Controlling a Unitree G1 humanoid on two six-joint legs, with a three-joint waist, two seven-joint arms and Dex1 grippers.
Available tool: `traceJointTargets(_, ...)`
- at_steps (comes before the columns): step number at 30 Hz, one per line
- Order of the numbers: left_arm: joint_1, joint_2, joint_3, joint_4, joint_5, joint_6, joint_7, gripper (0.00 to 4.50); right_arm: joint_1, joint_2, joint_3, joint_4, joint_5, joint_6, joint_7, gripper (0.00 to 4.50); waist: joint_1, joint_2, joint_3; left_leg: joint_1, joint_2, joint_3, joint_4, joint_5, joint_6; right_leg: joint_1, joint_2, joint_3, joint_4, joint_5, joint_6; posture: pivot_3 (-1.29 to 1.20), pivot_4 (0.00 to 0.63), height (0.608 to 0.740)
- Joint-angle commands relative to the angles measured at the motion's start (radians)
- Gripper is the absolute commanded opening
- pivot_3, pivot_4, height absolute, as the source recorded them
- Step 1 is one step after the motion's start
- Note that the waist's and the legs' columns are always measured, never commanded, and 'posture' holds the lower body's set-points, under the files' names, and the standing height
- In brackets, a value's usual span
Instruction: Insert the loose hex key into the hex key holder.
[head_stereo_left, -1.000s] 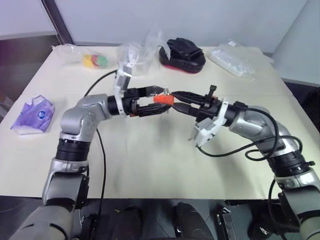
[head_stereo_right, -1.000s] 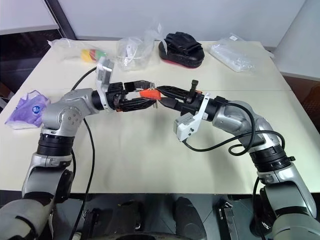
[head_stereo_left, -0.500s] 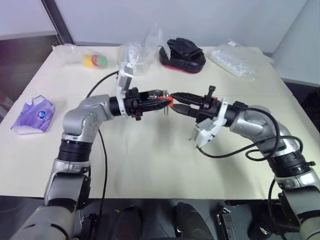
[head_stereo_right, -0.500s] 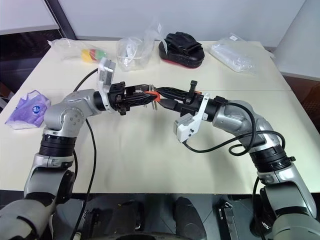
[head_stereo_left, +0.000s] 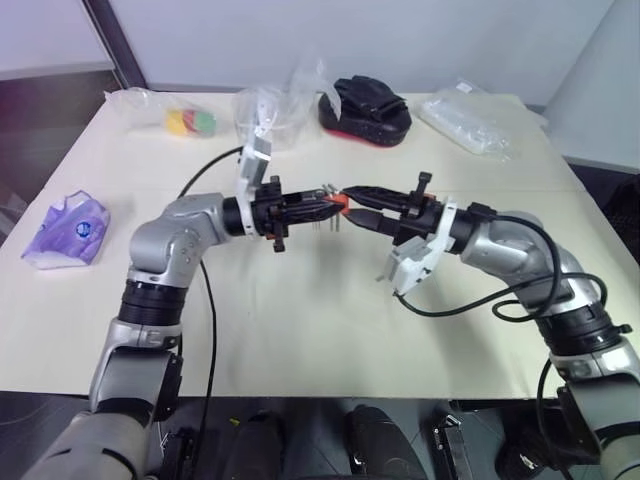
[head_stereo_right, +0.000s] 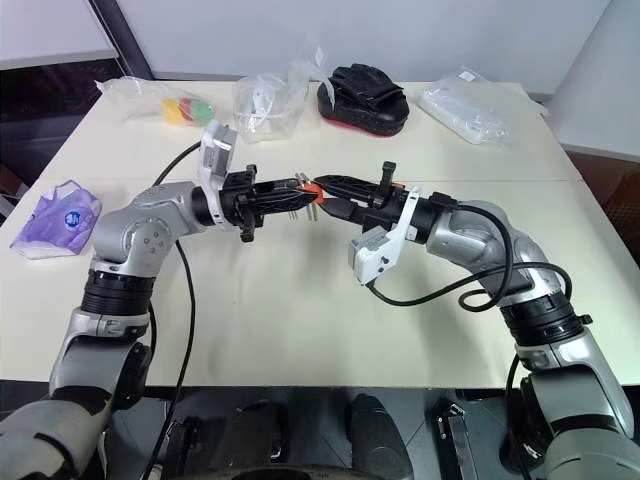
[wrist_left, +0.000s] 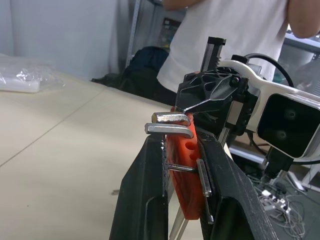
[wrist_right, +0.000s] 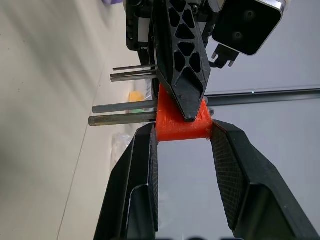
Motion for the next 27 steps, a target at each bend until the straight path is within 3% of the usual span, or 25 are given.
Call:
traceJointTargets(1,0.000,-0.001,-0.001,-0.031,0.009,-0.018,0.009,0.21,-0.005,-0.005,-0.039,-0.045,0.040,0.004,-0.001,2.40,0.000,0.000,0.000,0.000,0.000,0.000,0.000,0.000,0.000,0.000,0.000,0.000,0.000,0.000,0.000,0.00,0.150,0.740)
traceJointTargets(5,0.005,-0.001,-0.001,-0.038,0.016,-0.024,0.016,0.21,0.001,-0.004,-0.041,-0.050,0.042,0.012,0.005,4.41,0.000,0.000,0.000,0.000,0.000,0.000,0.000,0.000,0.000,0.000,0.000,0.000,0.000,0.000,0.000,0.00,0.150,0.740)
traceJointTargets(10,0.016,0.009,0.003,-0.049,0.025,-0.031,0.024,0.21,0.021,-0.007,-0.042,-0.065,0.058,0.049,0.026,4.47,0.000,0.000,0.000,0.000,0.000,0.000,0.000,0.000,0.000,0.000,0.000,0.000,0.000,0.000,0.000,0.00,0.150,0.740)
traceJointTargets(14,0.027,0.027,0.008,-0.049,0.046,-0.053,0.031,0.21,0.088,0.013,-0.079,-0.103,0.161,0.265,0.085,4.47,0.002,0.000,0.000,0.000,0.000,0.000,0.000,0.000,0.000,0.000,0.000,0.000,0.000,0.000,0.000,0.00,0.150,0.740)
traceJointTargets(20,0.026,0.039,0.029,-0.036,0.054,-0.073,0.061,0.21,0.137,0.136,-0.209,-0.234,0.348,0.960,0.091,4.47,0.004,0.000,0.000,0.000,0.000,-0.001,0.001,0.000,0.000,0.001,0.000,0.000,0.001,0.000,0.000,0.00,0.150,0.740)
traceJointTargets(24,0.038,0.042,0.030,-0.044,0.055,-0.069,0.079,0.21,0.044,0.450,-0.429,-0.340,0.474,1.778,-0.133,4.47,-0.001,0.000,0.000,0.001,0.001,-0.003,0.001,0.000,0.000,0.000,0.000,0.000,0.005,0.000,0.000,0.00,0.150,0.740)
traceJointTargets(27,0.044,0.046,0.027,-0.053,0.054,-0.061,0.080,0.21,-0.019,0.517,-0.483,-0.368,0.472,2.097,-0.177,4.47,0.003,0.001,-0.001,0.000,0.000,-0.003,0.000,0.001,-0.002,-0.005,0.000,0.000,0.010,0.000,-0.001,0.00,0.150,0.740)
